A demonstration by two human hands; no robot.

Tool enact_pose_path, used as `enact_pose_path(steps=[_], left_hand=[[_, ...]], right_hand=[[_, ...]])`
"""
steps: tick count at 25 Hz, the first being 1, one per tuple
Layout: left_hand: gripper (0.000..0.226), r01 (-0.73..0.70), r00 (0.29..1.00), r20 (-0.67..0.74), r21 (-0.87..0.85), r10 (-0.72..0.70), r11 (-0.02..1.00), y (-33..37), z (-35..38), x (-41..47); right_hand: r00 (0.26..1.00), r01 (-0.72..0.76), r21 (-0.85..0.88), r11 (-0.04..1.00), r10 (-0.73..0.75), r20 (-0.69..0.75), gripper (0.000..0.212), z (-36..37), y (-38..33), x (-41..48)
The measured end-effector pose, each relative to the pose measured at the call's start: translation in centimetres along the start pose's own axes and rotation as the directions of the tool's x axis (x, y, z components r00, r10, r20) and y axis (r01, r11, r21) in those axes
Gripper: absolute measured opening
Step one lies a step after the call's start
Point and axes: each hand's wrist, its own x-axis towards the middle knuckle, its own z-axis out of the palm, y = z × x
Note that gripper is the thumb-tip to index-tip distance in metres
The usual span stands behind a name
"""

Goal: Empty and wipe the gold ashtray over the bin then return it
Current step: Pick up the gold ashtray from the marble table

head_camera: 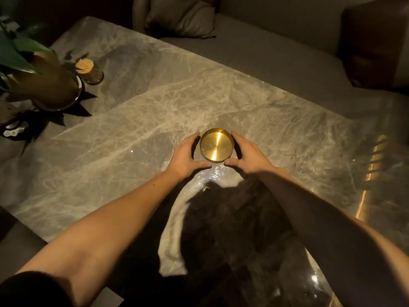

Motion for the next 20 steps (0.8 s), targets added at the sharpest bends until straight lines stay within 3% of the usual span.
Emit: enact_pose_path(steps=[8,20], left_hand=[[0.099,-0.057,0.997,-0.059,0.008,0.058,0.998,0.3,0.8,0.7],[0.094,-0.128,0.99,-0.093,-0.209,0.11,0.97,3.2,0.1,-1.9]], right_hand=[[0.999,-0.042,-0.041,0.998,0.041,-0.012,0.095,1.1,1.6,1.5],[0.982,0.032,0.152,0.988,-0.003,-0.186,0.086,-0.8,0.5,-3.1]])
